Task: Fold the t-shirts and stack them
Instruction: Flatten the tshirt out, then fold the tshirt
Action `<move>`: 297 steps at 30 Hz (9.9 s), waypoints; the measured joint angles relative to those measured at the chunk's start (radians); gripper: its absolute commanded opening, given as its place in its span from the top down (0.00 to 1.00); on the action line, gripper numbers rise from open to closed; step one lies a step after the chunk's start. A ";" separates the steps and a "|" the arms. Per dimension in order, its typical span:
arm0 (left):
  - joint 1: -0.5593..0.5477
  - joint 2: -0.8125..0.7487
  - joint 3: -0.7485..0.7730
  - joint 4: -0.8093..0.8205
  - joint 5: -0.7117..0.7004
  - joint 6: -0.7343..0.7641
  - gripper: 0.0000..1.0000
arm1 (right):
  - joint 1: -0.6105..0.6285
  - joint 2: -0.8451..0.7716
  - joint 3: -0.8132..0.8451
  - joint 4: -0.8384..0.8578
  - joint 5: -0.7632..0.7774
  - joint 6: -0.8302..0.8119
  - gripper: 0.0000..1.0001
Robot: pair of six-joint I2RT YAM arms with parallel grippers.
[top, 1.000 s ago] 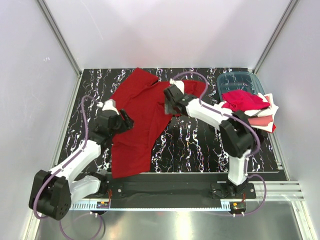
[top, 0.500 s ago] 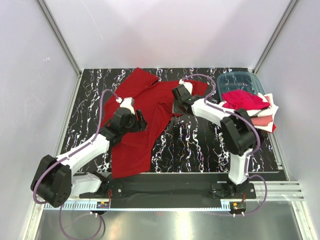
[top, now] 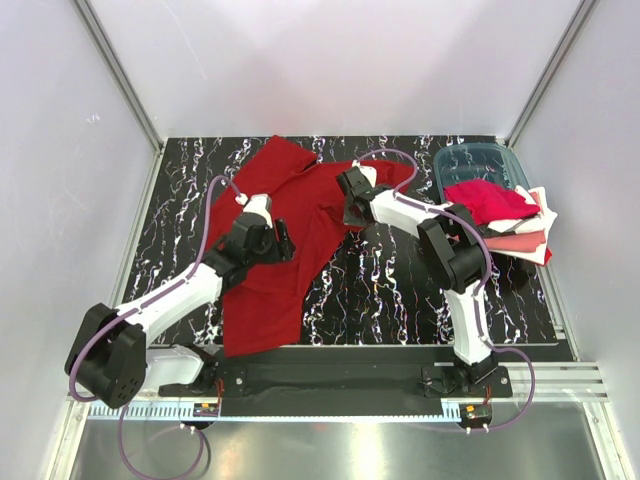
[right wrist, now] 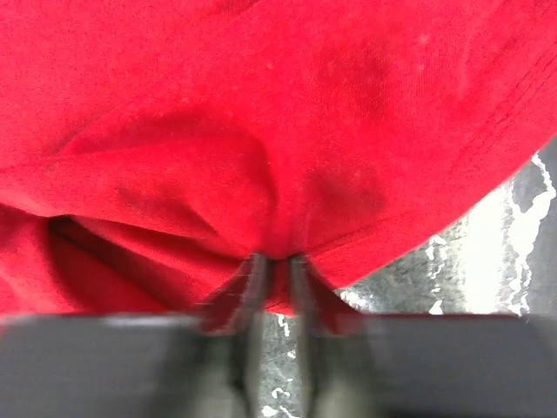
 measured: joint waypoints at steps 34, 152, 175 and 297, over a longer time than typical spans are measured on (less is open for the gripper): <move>-0.212 0.251 0.204 -0.063 -0.050 0.101 0.37 | -0.212 -0.102 0.142 -0.108 -0.074 -0.002 0.49; 0.541 0.808 0.706 -0.295 -0.150 -0.410 0.95 | -0.248 -0.742 -0.653 0.164 0.034 0.220 1.00; 0.491 0.002 0.139 -0.267 -0.177 -0.351 0.17 | -0.259 -0.687 -0.639 0.212 -0.060 0.201 1.00; 0.186 -0.353 0.280 -0.605 -0.216 -0.513 1.00 | -0.228 -1.144 -0.858 -0.360 0.076 0.410 0.98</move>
